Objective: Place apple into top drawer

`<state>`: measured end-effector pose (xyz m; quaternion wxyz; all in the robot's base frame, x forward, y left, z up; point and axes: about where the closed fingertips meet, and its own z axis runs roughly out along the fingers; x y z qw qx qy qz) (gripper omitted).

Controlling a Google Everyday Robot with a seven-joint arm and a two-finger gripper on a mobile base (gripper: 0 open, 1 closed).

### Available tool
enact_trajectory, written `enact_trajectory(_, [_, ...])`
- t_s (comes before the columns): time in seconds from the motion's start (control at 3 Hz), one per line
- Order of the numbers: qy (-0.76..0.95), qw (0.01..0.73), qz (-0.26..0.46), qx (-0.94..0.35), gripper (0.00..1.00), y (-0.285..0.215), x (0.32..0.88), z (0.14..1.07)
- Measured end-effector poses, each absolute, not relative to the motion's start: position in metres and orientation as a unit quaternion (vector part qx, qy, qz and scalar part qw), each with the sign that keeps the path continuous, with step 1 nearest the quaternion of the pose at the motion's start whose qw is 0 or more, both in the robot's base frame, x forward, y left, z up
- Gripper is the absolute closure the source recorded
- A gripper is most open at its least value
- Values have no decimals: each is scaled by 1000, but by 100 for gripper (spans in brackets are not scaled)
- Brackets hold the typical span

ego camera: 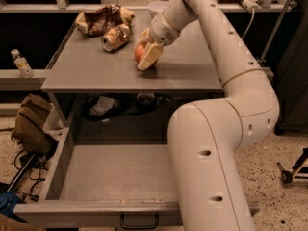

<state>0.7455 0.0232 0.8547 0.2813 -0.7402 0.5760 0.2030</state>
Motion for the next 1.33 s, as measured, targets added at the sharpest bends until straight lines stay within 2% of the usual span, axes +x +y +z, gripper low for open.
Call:
enact_trajectory(0.33, [577,290,199,-737,88,27,750,855])
enact_trajectory(0.67, [586,278,165,-743,100,34,746,870])
enact_trajectory(1.0, [593,286,120,-743,100,29,724,913])
enact_trajectory(1.33, [591,276,109,-750,100,35,663,936])
